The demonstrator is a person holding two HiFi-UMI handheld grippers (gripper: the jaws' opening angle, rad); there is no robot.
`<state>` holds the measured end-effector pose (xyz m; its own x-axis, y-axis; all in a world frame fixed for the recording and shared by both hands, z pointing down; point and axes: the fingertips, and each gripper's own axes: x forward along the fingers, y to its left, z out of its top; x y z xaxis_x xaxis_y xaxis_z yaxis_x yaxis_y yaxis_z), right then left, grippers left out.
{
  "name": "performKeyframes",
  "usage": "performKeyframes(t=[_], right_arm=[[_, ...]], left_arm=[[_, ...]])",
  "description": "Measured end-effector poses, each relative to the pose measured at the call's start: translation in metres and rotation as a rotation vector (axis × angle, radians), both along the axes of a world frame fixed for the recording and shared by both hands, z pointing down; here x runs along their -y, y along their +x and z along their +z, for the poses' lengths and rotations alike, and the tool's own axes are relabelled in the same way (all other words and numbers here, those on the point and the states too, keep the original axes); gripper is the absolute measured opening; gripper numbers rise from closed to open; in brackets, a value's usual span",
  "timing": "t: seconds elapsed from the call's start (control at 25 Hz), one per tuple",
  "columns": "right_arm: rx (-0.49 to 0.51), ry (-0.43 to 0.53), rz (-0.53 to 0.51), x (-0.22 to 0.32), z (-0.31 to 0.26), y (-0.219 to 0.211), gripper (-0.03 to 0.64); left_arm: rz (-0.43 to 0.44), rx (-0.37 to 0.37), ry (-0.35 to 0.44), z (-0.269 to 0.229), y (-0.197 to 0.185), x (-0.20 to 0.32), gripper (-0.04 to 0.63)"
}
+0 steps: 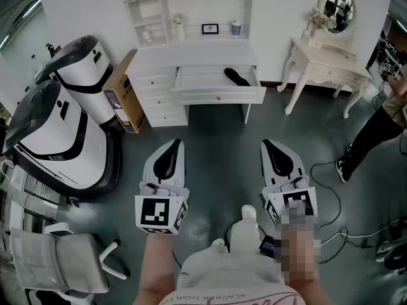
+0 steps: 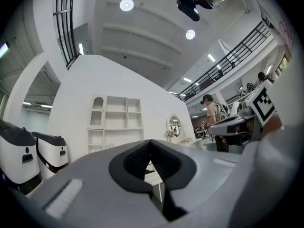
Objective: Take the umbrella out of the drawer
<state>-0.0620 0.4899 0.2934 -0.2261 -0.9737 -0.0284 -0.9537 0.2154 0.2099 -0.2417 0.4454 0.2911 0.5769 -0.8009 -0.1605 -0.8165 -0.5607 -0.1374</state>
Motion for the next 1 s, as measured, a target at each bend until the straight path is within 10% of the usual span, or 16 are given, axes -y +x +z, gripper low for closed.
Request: performKeyframes(t=[1.0], right_arm=[[0.037,0.027,0.013,0.154,0.003,0.074,0.008]], left_arm=[[-0.018,-0.027,-0.019,0.004,0.050,0.154,0.008]])
